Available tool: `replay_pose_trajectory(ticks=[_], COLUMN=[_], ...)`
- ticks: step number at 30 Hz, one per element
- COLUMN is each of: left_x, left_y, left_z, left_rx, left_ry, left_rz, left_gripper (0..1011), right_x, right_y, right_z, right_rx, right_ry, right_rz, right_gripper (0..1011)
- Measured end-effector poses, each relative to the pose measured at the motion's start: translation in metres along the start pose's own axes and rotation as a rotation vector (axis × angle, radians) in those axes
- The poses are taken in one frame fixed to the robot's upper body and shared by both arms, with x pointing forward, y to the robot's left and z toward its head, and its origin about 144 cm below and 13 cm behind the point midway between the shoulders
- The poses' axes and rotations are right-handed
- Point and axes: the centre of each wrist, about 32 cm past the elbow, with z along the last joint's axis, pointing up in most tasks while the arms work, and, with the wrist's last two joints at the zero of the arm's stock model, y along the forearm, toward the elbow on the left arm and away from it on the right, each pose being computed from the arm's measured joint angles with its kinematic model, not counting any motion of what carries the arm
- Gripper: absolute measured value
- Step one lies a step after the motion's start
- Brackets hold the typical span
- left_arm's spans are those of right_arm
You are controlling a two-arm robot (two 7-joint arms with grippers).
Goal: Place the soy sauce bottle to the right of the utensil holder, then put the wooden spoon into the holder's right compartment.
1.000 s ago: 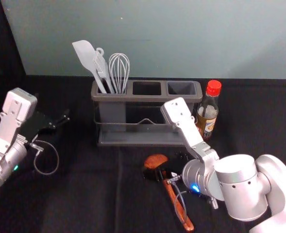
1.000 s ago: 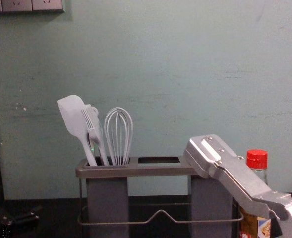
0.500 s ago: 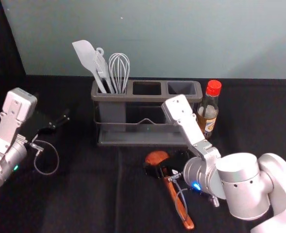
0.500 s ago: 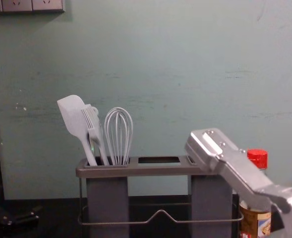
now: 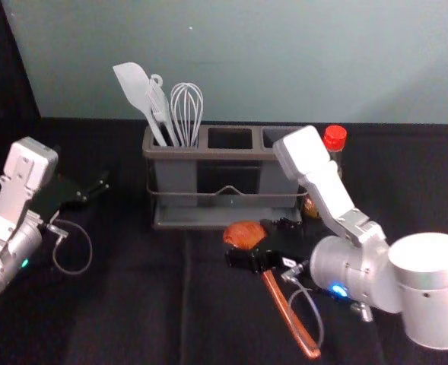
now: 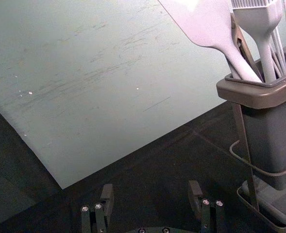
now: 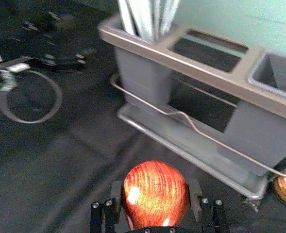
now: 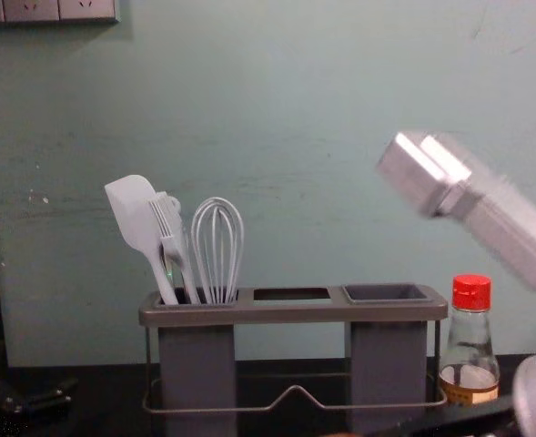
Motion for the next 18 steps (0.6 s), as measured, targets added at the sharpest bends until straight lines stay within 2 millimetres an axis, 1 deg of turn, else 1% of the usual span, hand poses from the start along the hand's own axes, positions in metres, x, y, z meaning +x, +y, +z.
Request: replay_pose_trajectory(ticks=[4, 6, 9, 13, 18], left_x=[0.0, 0.0, 0.0, 0.0, 0.0], left_y=[0.0, 0.0, 0.0, 0.0, 0.0], left_z=[0.0, 0.0, 0.0, 0.0, 0.0], left_rx=[0.0, 0.0, 0.0, 0.0, 0.0], left_ry=[0.0, 0.0, 0.0, 0.0, 0.0], left_rz=[0.0, 0.0, 0.0, 0.0, 0.0], left_gripper=[1005, 1005, 1005, 1005, 1005], right_x=[0.007, 0.01, 0.016, 0.02, 0.029], right_y=[-0.02, -0.027, -0.042, -0.05, -0.058], right_z=[0.001, 0.001, -0.001, -0.003, -0.013], right_rx=[0.061, 0.091, 0.176, 0.238, 0.381], right_ry=[0.006, 0.011, 0.021, 0.027, 0.018], right_rz=[0.09, 0.12, 0.173, 0.176, 0.15], right_gripper=[838, 838, 838, 838, 838])
